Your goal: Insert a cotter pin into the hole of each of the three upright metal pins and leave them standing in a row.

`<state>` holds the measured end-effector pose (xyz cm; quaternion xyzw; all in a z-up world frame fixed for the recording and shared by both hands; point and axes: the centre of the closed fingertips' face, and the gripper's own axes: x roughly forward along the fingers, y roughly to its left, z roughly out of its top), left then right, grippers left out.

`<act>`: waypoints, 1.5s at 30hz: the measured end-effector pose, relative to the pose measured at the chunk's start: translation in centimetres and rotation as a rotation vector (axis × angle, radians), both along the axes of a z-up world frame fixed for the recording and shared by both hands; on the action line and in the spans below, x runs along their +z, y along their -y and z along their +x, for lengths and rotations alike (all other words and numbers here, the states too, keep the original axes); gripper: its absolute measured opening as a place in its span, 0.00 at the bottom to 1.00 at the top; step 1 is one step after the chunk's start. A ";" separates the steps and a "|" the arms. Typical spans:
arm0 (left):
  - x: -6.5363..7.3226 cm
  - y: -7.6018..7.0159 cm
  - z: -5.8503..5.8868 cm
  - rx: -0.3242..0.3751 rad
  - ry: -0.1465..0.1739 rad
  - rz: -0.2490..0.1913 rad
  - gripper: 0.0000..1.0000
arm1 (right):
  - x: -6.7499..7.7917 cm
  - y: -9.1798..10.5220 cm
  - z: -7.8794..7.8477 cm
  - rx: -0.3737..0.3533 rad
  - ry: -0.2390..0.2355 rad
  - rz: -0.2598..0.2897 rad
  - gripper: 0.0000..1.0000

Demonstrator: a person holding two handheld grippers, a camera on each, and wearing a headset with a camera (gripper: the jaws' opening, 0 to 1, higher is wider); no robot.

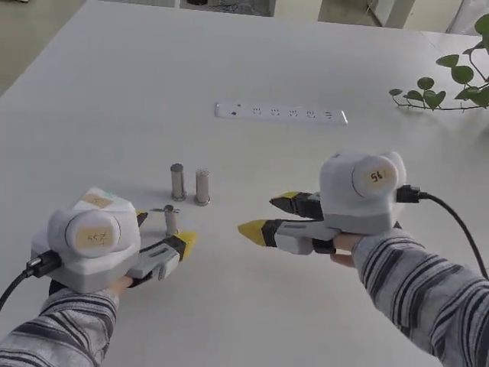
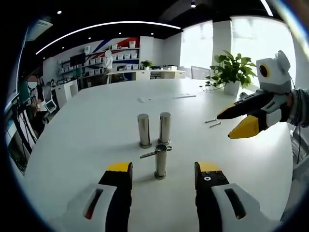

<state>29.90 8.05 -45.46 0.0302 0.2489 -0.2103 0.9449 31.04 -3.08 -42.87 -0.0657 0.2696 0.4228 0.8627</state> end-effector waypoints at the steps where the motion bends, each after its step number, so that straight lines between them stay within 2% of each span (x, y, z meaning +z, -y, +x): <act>1: 0.1 -0.1 -0.1 0.005 0.001 0.002 0.58 | 0.0 -0.3 0.2 0.003 0.009 -0.003 0.43; 5: 0.6 -0.1 -0.3 0.008 0.008 -0.026 0.66 | -0.1 -1.7 1.2 0.018 0.027 -0.004 0.44; 10: 1.2 -0.2 -0.8 0.010 0.013 -0.037 0.74 | -0.2 -3.3 2.7 0.023 0.034 0.003 0.44; 14: 1.7 -0.1 -1.2 0.001 0.021 -0.046 0.79 | -0.1 -4.2 3.9 0.022 0.048 0.021 0.41; 17: 1.8 -0.3 -1.5 -0.001 0.026 -0.036 0.81 | -0.5 -5.0 4.7 0.029 0.061 0.020 0.38; 21: 2.3 -0.5 -1.8 0.018 0.033 -0.047 0.84 | -0.9 -5.7 5.9 0.017 0.056 0.054 0.35; 23: 2.3 -0.4 -1.9 0.021 0.034 -0.055 0.87 | -1.3 -6.0 6.2 0.014 0.052 0.052 0.33; 26: 2.5 -0.2 -2.1 0.006 0.031 -0.059 0.89 | -1.6 -6.7 6.4 0.019 0.056 0.049 0.29; 31: 2.6 0.2 -2.5 -0.014 0.029 -0.029 0.94 | -1.9 -7.3 7.0 0.018 0.057 0.053 0.24; 40: 2.8 0.6 -3.1 -0.056 0.039 -0.014 0.99 | -2.3 -8.3 6.6 0.032 0.046 0.056 0.16; 43: 3.1 0.8 -3.2 -0.062 0.041 -0.043 0.99 | -2.4 -8.1 6.6 0.028 0.042 0.054 0.16; 45: 3.2 0.9 -3.4 -0.067 0.044 -0.046 0.99 | -2.4 -8.1 6.6 0.026 0.042 0.052 0.14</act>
